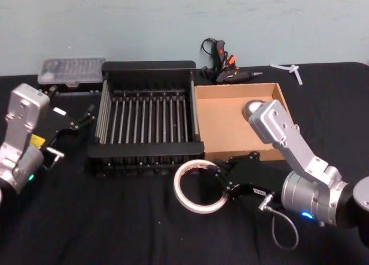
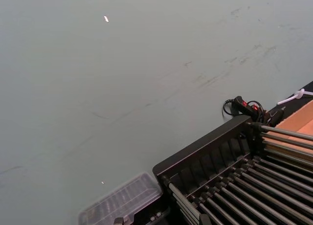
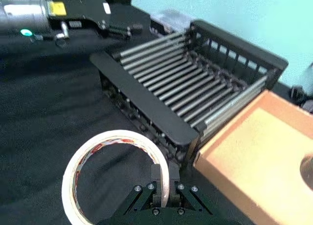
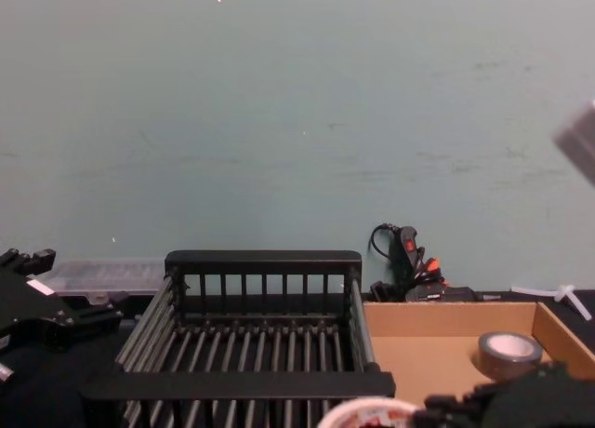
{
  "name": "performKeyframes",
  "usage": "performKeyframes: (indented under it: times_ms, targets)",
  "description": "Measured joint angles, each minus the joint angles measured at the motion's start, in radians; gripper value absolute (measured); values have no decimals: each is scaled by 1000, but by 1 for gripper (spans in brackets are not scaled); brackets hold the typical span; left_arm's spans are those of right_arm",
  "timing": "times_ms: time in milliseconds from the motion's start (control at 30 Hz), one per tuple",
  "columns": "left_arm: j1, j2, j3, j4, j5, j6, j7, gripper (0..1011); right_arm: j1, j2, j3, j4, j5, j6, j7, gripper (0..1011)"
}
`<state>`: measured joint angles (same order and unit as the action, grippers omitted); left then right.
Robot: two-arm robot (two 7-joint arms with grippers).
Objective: Pick up the white tape and place it into the black box , Pick up the silver tape and place it into the brown box.
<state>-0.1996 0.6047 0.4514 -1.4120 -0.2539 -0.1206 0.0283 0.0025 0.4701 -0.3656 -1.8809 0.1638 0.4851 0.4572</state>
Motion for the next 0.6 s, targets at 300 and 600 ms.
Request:
performKeyframes:
  times_ms: [300, 600]
  targets:
    - [0, 0, 0, 0, 0, 0, 0, 1001, 34, 7, 4, -6, 12, -61, -21, 98]
    - [0, 0, 0, 0, 0, 0, 0, 1001, 128, -27, -22, 69, -11, -98, -59, 98]
